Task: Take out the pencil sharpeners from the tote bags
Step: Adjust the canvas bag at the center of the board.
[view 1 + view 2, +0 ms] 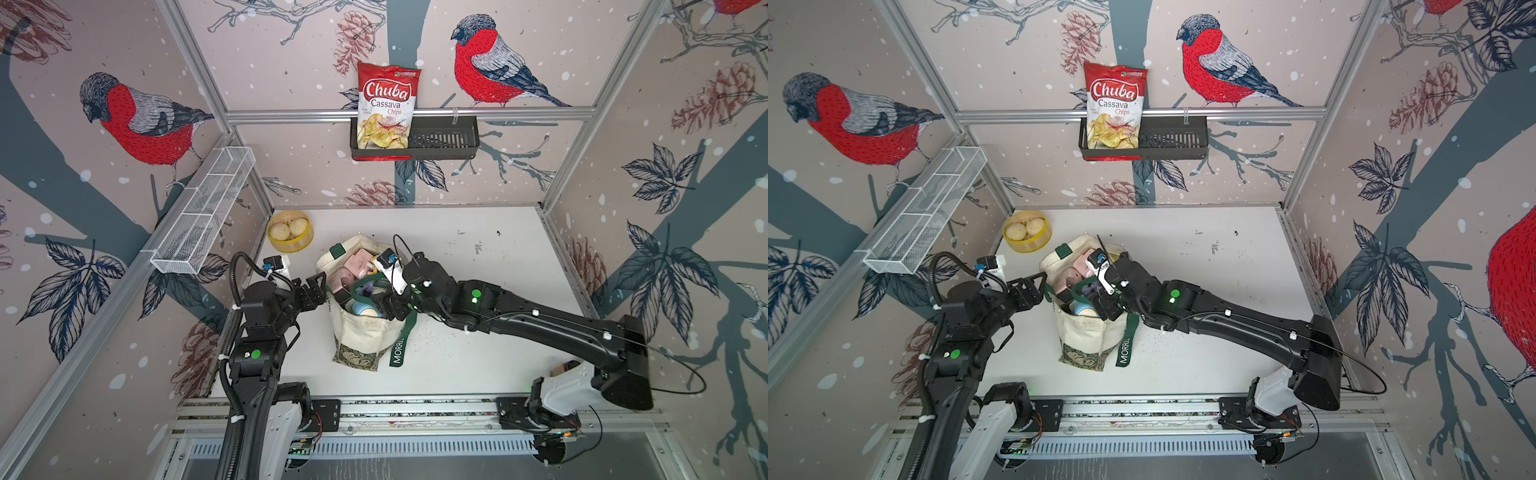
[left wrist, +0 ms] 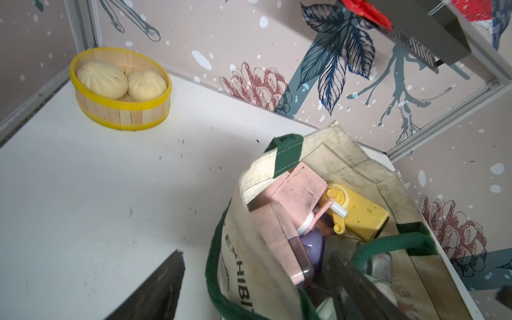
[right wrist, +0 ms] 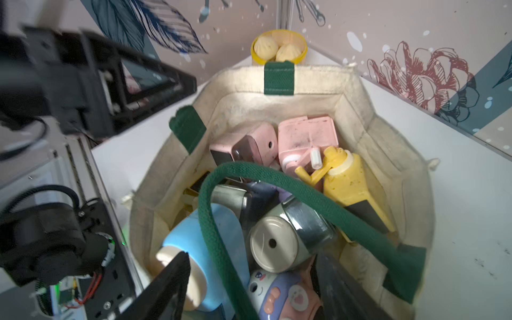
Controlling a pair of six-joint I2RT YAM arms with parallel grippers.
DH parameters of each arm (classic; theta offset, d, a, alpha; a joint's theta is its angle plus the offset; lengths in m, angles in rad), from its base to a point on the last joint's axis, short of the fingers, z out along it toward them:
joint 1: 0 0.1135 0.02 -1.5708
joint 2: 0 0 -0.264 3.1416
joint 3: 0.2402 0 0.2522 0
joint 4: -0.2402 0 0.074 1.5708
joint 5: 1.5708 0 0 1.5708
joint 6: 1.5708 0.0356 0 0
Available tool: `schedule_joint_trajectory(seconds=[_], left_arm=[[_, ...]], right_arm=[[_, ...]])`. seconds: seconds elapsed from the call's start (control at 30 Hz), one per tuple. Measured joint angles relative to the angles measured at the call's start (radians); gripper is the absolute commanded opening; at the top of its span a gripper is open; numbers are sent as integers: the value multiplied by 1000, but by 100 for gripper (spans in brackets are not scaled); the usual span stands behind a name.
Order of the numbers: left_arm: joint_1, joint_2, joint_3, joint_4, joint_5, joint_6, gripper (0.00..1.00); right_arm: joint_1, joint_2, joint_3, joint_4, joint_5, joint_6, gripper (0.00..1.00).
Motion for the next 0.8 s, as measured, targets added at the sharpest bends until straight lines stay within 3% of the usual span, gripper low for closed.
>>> schedule_joint_trajectory(seconds=[0.43, 0.57, 0.67, 0.8], left_arm=[[-2, -22, -13, 3, -48, 0, 82], [-5, -21, -13, 3, -49, 0, 82], [-6, -18, -15, 3, -51, 0, 82], [-8, -17, -15, 3, -51, 0, 82]], right_arm=[[-2, 223, 179, -166, 36, -67, 65], [-1, 265, 208, -203, 34, -72, 50], [0, 280, 230, -222, 10, -74, 29], [0, 270, 243, -225, -3, -74, 12]])
